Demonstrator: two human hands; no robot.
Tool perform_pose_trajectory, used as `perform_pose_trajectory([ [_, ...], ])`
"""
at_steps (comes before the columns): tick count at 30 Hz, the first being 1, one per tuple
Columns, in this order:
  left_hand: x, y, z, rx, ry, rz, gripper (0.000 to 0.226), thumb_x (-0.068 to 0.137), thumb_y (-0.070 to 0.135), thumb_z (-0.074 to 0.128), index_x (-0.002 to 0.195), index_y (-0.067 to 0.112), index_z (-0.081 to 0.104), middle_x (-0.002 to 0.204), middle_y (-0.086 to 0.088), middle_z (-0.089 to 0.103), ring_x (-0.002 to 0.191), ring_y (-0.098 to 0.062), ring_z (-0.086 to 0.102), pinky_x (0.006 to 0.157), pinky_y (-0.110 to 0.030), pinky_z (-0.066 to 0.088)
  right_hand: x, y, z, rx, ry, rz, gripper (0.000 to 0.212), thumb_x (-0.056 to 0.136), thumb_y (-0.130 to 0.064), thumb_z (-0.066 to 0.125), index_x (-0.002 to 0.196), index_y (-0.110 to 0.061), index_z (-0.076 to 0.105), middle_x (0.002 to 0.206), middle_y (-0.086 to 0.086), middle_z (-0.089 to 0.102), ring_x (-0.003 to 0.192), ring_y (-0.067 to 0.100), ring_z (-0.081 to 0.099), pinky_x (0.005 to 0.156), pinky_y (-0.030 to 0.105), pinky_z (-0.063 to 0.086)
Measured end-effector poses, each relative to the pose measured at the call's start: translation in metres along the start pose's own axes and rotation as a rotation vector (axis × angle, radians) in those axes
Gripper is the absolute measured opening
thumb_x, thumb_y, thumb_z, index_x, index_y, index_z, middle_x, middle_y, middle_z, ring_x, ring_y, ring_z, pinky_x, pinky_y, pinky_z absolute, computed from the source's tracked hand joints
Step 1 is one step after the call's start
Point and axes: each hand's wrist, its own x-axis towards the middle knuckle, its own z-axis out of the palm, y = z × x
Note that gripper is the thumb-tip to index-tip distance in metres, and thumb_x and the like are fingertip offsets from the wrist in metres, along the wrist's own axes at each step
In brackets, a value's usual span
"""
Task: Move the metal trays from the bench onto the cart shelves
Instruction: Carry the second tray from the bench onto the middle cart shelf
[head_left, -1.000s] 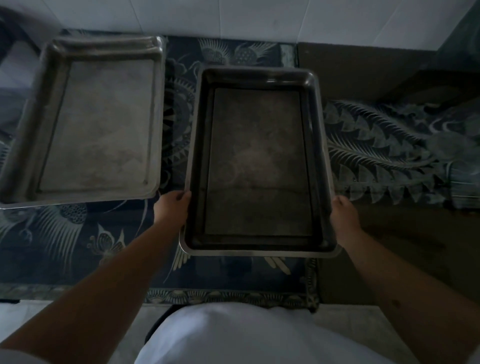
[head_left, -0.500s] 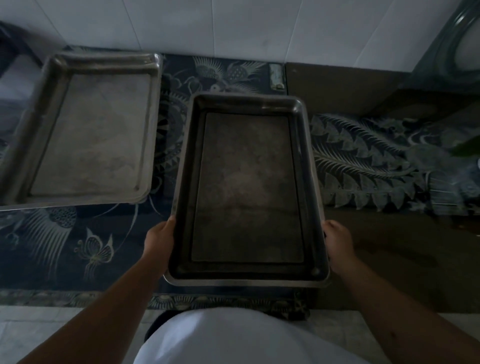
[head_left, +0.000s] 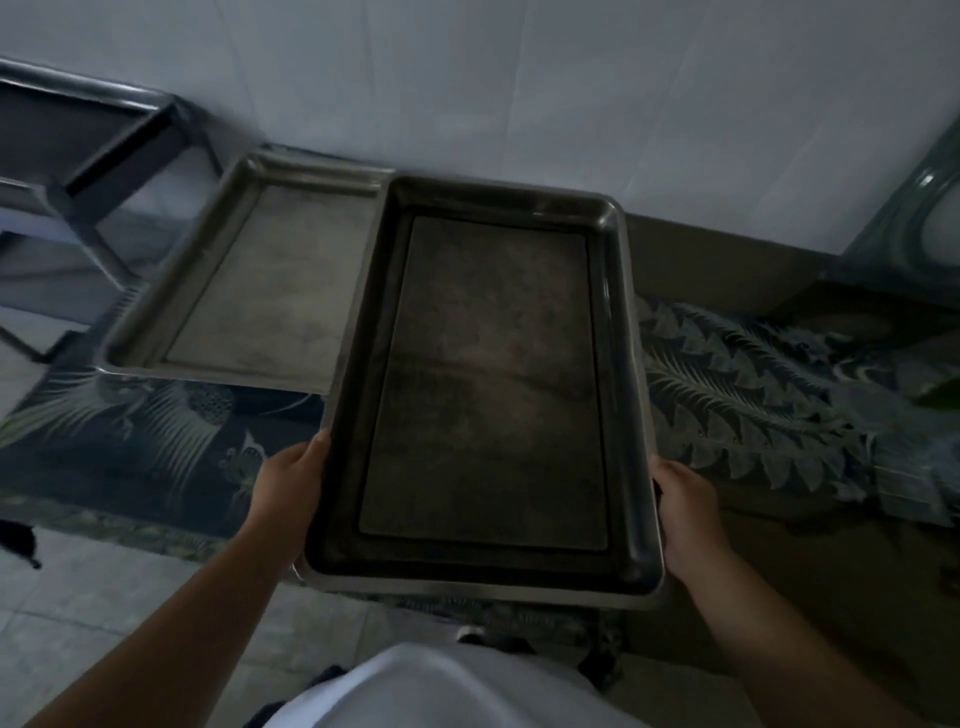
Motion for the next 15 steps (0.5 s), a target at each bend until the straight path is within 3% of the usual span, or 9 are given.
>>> perform_pose_trajectory([
  [5,-0.014,-0.005,-0.071,-0.065,0.034,-0.031,0.042,0.094,0.049,0.061,0.076,0.016,0.079,0.078,-0.011,0.077,0.085,-0.036,0.073,0.083,-0.053,0.059,-0.042,-0.025,0.045,-0.022,-0.072,-0.071,0.025,0.093,-0.027,0.061,0.081,-0.012,0.076,0.075,0.011,0.074,0.069,0.027,0.072,0.061,0.036,0.051],
  [9,-0.031,-0.030,-0.154,-0.093,0.173,-0.024,0.043,0.093,0.050,0.060,0.073,0.018,0.079,0.077,-0.014,0.076,0.083,-0.036,0.072,0.084,-0.057,0.058,-0.092,-0.029,0.108,-0.117,-0.145,-0.145,0.024,0.090,-0.021,0.062,0.073,-0.012,0.075,0.065,0.007,0.072,0.066,0.028,0.068,0.060,0.035,0.047],
  [13,-0.059,-0.070,-0.240,-0.189,0.315,-0.064,0.032,0.092,0.044,0.065,0.068,0.029,0.080,0.071,-0.008,0.077,0.077,-0.029,0.073,0.079,-0.050,0.059,-0.133,-0.024,0.184,-0.231,-0.281,-0.219,0.028,0.089,-0.024,0.061,0.065,-0.014,0.071,0.070,0.011,0.071,0.066,0.029,0.066,0.066,0.041,0.048],
  [15,-0.076,-0.092,-0.281,-0.219,0.400,-0.058,0.034,0.095,0.040,0.063,0.066,0.033,0.079,0.065,-0.006,0.075,0.066,-0.025,0.071,0.068,-0.041,0.060,-0.154,-0.020,0.225,-0.264,-0.384,-0.235,0.020,0.092,-0.027,0.060,0.080,-0.014,0.069,0.082,0.012,0.070,0.072,0.028,0.065,0.072,0.044,0.052],
])
